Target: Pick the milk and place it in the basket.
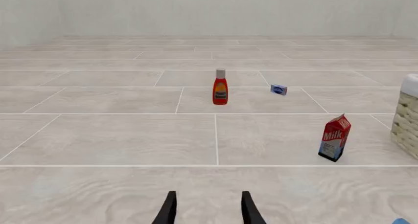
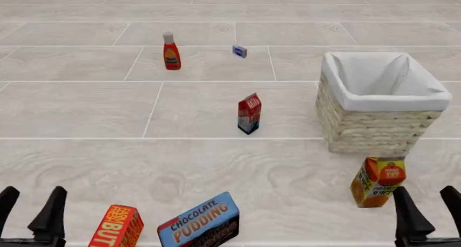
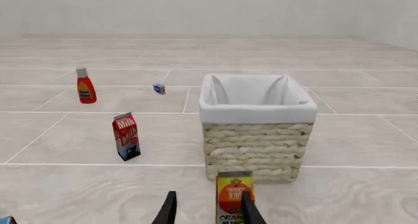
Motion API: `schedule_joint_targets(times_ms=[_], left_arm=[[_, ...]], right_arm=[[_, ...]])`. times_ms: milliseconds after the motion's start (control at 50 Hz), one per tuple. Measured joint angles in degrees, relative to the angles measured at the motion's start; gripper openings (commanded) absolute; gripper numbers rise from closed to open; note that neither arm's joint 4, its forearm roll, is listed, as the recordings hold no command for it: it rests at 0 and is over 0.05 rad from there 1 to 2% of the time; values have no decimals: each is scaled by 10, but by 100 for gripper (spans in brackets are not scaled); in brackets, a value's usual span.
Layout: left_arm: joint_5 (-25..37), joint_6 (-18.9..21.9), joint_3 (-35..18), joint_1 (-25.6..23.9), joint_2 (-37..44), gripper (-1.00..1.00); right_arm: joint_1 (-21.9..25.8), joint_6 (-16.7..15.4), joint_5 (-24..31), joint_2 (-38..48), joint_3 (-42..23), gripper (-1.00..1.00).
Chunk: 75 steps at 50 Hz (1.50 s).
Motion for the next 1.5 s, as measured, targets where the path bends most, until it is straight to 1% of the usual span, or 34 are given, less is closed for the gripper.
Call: schedule_joint_targets(times_ms=[300, 500, 640, 860, 1080, 1320, 1500], left_arm=[[-1, 0, -1, 0, 2, 100], [-1, 0, -1, 0, 2, 100], [-1, 0, -1, 0, 3, 100], [-1, 0, -1, 0, 3, 100], [-1, 0, -1, 0, 3, 100], [-1, 0, -1, 0, 3, 100], [-1, 0, -1, 0, 3, 100]], right_arm=[[29, -16, 18, 25, -53, 100], [60, -46, 15, 91, -114, 100], [92, -61, 5, 164, -169, 100], [158, -92, -15, 303, -263, 100], [217, -106, -20, 446, -371, 100], [249, -125, 1, 581, -495, 100], [261, -133, 12, 673, -567, 100]])
